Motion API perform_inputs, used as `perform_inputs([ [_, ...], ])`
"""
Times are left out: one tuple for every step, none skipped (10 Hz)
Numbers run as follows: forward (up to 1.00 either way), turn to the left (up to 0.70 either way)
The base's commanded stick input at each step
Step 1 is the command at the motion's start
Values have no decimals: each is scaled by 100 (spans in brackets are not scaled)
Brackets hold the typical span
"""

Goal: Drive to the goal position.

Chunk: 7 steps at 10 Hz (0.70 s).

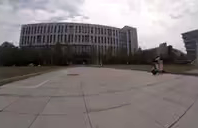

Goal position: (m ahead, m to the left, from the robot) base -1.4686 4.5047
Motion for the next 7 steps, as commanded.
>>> perform_inputs([
  [70, 0],
  [70, 0],
  [70, 0],
  [70, 1],
  [70, 5],
  [70, 8],
  [70, 9],
])
